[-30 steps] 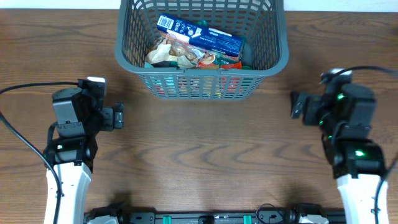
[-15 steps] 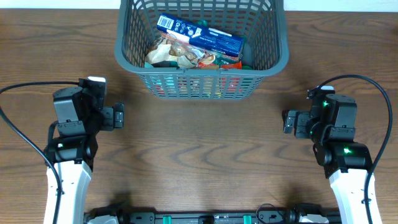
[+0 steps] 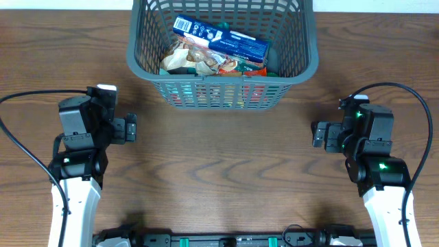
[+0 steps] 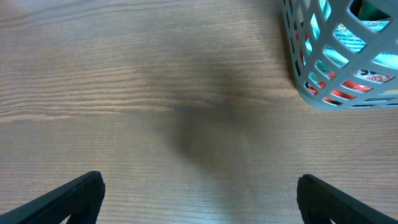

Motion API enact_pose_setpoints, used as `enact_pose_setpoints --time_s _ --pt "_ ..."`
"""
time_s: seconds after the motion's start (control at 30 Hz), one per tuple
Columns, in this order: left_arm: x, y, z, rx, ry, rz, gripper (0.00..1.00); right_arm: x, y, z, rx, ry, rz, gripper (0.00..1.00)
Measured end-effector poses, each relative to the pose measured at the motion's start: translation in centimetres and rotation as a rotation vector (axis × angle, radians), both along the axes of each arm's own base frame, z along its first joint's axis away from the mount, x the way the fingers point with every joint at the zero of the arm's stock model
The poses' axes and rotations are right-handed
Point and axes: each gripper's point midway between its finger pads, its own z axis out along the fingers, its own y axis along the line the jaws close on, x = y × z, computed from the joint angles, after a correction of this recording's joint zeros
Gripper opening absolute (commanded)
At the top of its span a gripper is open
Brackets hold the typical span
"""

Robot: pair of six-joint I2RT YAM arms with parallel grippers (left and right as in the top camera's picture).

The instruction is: Pack container

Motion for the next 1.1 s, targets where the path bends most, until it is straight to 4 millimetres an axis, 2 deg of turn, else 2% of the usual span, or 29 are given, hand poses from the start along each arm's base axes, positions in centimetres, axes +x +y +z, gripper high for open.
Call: enact_pose_setpoints --time_s 0.33,0.43,0.57,0.7,0.8,0.93,1.03,1.1 --pt "0.0 0.0 0.0 0.0 0.0 0.0 0.99 -0.3 -0.1 0.0 -0.004 0.007 -0.003 0.99" --pt "0.0 0.0 0.0 0.0 0.0 0.0 0.99 -1.9 -0.2 0.2 -0.013 0.027 -0.012 0.99" --pt "0.0 0.0 0.0 0.0 0.0 0.0 0.99 -4.9 0.5 1.5 0.013 0.005 0.01 0.99" --pt "0.0 0.0 0.0 0.0 0.0 0.0 0.99 -7.0 1.6 2.6 0.048 -0.112 0.051 0.99" --pt "0.0 0.0 0.0 0.0 0.0 0.0 0.99 -7.8 2.2 2.5 0.063 -0.217 0.078 0.99" --pt "0.0 0.0 0.0 0.0 0.0 0.0 0.99 -7.1 2.6 1.8 0.073 -0.355 0.098 0.99" --pt "0.0 0.0 0.0 0.0 0.0 0.0 0.99 -5.7 2.7 2.1 0.072 -0.485 0.108 0.99" --pt "0.0 0.0 0.0 0.0 0.0 0.0 0.99 -4.6 2.8 3.1 0.066 -0.589 0.115 0.99"
